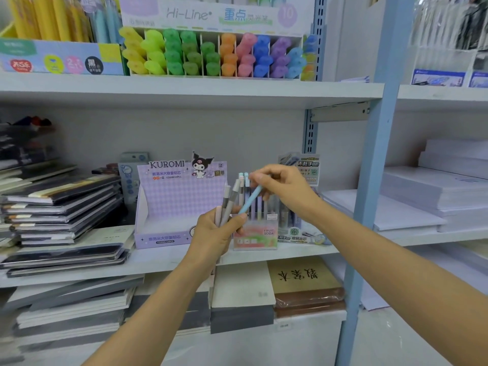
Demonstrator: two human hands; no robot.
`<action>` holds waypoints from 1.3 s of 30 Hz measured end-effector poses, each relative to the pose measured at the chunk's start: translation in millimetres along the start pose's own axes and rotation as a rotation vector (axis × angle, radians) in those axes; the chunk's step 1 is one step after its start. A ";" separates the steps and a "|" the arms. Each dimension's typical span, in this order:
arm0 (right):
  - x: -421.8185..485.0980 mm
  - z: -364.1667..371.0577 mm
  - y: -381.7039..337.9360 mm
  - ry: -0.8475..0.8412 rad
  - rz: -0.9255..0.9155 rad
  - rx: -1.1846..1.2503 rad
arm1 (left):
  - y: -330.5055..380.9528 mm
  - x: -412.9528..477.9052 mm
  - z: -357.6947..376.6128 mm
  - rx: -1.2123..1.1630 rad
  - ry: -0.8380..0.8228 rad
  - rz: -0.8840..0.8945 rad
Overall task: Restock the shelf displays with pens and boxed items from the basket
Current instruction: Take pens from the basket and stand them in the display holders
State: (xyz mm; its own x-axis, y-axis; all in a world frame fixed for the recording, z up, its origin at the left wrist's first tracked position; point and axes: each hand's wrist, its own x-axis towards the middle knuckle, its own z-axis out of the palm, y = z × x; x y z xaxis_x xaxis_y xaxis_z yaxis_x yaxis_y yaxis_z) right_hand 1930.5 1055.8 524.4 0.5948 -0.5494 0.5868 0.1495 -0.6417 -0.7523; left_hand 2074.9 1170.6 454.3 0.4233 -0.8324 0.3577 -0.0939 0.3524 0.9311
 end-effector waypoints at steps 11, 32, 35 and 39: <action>-34.5 5.4 1.0 -0.373 0.217 0.112 | 21.2 -10.4 -22.0 -0.321 0.157 0.081; -32.9 39.2 -25.6 -0.106 0.056 0.053 | 28.4 -28.5 -5.4 0.022 0.035 0.054; -23.9 30.5 -27.3 0.045 0.025 0.118 | 28.8 -24.1 -10.6 -0.025 0.076 -0.008; -4.3 9.8 -28.3 0.306 -0.030 0.197 | 27.0 -17.0 -17.3 -0.144 0.080 -0.126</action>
State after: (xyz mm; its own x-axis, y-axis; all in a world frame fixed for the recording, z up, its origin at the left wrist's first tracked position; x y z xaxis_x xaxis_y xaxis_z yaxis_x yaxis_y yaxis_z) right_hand 1931.4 1081.6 540.2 0.3279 -0.6856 0.6500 0.3303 -0.5614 -0.7588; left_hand 2080.8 1201.7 472.1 0.4948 -0.8388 0.2272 0.0913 0.3102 0.9463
